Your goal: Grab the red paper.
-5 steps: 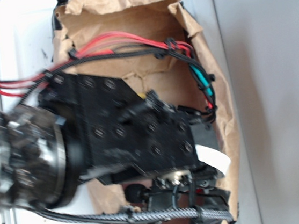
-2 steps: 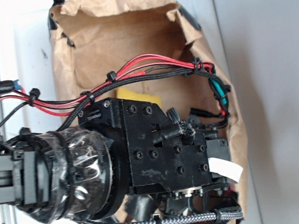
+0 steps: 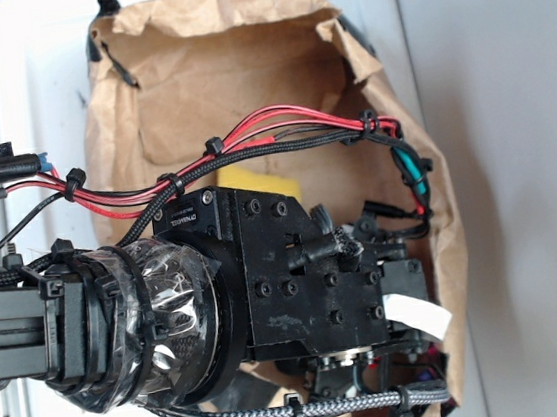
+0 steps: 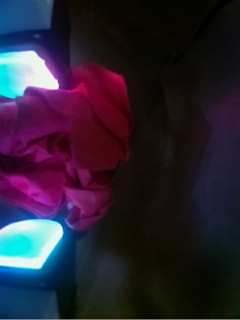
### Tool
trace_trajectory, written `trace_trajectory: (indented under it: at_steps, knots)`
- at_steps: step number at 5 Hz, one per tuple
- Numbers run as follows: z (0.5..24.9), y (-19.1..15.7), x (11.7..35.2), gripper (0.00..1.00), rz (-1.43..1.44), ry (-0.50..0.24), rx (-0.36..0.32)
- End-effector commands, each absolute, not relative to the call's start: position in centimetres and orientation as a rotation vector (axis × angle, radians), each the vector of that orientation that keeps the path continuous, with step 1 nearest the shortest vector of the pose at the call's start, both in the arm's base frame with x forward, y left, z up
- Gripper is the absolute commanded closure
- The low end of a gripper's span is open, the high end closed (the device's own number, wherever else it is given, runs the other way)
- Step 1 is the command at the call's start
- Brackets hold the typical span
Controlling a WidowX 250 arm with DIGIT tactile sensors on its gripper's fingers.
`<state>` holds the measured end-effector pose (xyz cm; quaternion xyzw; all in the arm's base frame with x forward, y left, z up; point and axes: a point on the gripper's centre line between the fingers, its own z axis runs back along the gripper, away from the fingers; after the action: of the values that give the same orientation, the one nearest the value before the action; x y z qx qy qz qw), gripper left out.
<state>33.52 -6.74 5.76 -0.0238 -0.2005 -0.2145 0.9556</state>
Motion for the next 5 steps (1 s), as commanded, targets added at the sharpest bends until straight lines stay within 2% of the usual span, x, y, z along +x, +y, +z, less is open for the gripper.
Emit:
trace_trajectory:
  at_steps: [1, 2, 3, 4, 5]
  knots:
    - [7.1, -7.5, 33.7, 0.00, -0.438, -0.441, -0.016]
    - [7.2, -7.5, 33.7, 1.00, -0.413, -0.448, -0.019]
    - [7.3, -7.5, 33.6, 1.00, -0.419, -0.456, -0.022]
    - [8.1, -5.4, 33.5, 1.00, -0.406, -0.472, -0.053]
    - [10.9, -3.8, 33.7, 1.00, -0.367, -0.484, -0.122]
